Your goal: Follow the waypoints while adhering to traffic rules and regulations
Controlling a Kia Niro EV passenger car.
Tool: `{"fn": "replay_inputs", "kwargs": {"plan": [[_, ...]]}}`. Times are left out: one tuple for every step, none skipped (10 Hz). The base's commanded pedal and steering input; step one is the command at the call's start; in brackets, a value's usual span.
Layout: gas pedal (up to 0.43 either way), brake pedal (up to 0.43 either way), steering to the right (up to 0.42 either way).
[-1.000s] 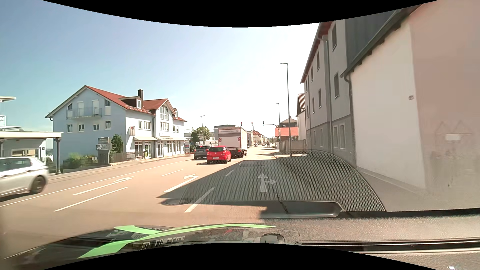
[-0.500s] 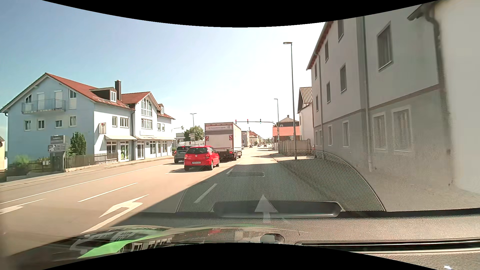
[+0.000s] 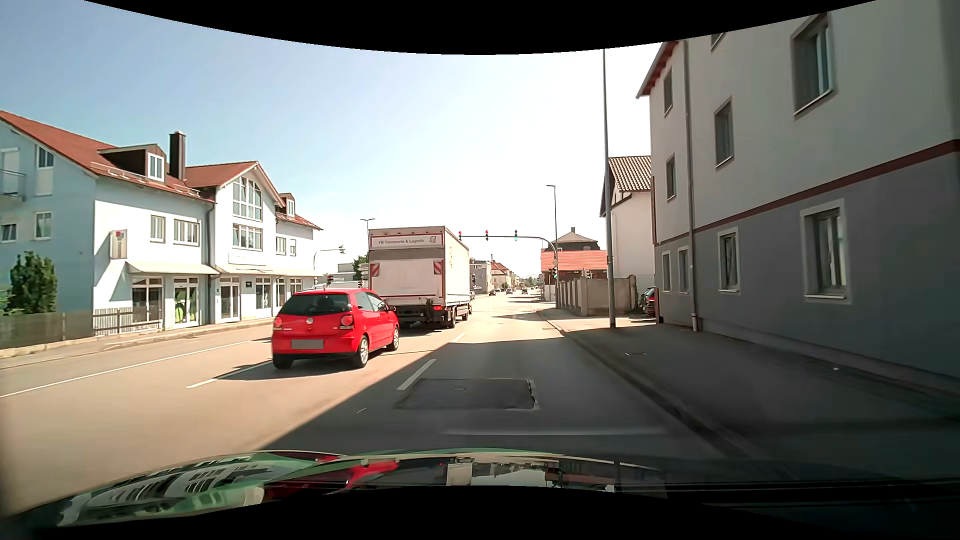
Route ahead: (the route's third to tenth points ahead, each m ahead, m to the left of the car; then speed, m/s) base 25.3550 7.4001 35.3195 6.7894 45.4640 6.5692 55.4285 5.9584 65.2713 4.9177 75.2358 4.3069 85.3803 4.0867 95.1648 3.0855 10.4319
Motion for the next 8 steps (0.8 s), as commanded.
{"fn": "replay_inputs", "kwargs": {"plan": [[0.110,0.000,0.005],[0.110,0.000,0.006],[0.110,0.000,0.005],[0.110,0.000,0.005],[0.110,0.000,0.004],[0.110,0.000,0.000],[0.110,0.000,-0.002],[0.110,0.000,-0.002]]}}
